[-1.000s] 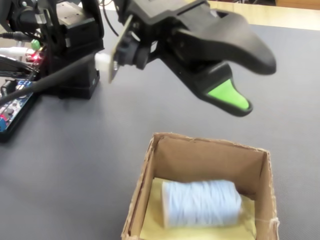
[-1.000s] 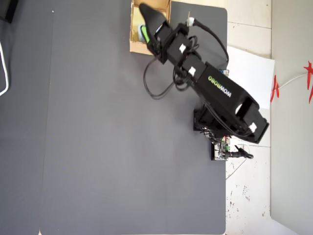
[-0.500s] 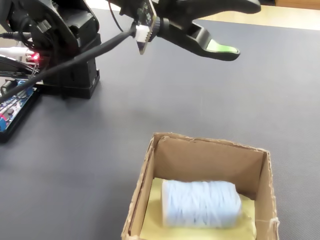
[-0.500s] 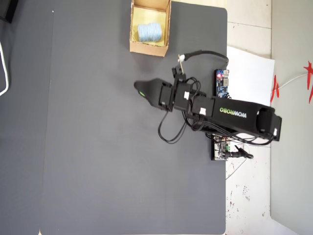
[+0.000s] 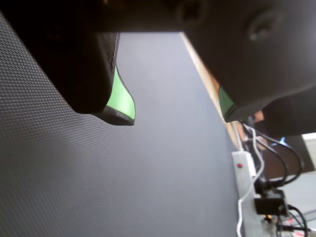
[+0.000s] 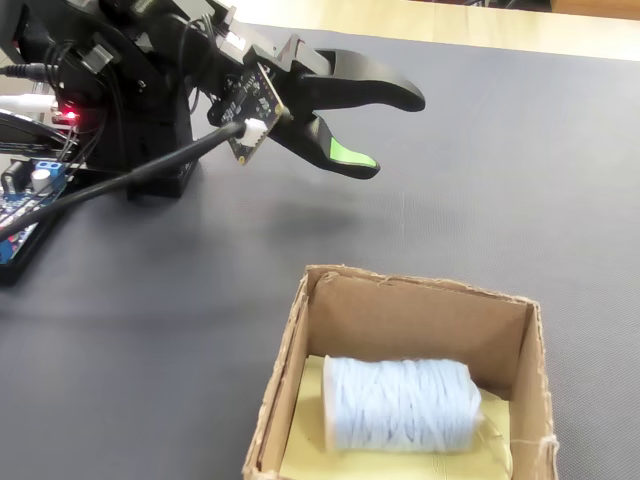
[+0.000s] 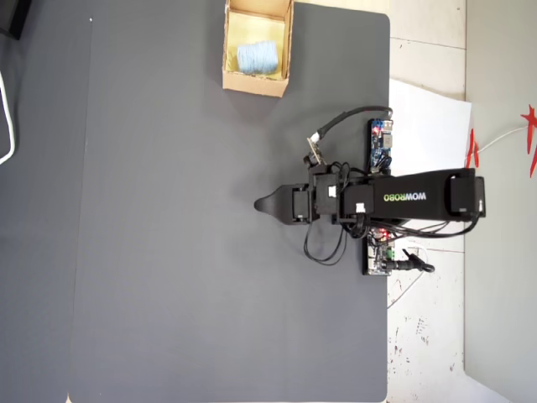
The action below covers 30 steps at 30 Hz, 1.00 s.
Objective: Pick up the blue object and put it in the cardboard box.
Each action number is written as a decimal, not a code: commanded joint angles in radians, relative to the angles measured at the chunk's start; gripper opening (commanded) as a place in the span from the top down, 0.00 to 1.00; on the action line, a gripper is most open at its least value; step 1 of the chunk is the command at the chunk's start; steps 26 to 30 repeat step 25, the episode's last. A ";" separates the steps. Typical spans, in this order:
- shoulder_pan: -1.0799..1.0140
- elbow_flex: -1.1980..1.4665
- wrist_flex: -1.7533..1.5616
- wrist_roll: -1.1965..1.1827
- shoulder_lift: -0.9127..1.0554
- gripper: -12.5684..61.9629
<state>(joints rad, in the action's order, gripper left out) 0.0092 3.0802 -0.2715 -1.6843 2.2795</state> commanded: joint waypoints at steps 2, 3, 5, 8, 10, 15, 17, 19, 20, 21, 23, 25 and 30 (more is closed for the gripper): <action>-0.009 0.038 0.072 -0.025 0.091 0.36; -0.011 0.038 0.101 -0.023 0.091 0.36; -0.012 0.038 0.163 -0.025 0.091 0.36; -0.020 0.038 0.250 -0.023 0.087 0.36; -0.020 0.038 0.291 -0.025 0.087 0.36; -0.020 0.038 0.295 -0.017 0.087 0.36; -0.028 0.038 0.295 -0.021 0.086 0.37; -0.031 0.038 0.295 -0.020 0.086 0.37; -0.031 0.038 0.295 -0.020 0.086 0.37; -0.031 0.038 0.295 -0.020 0.086 0.37; -0.031 0.038 0.295 -0.020 0.086 0.37; -0.031 0.038 0.295 -0.020 0.086 0.37; -0.031 0.038 0.295 -0.020 0.086 0.37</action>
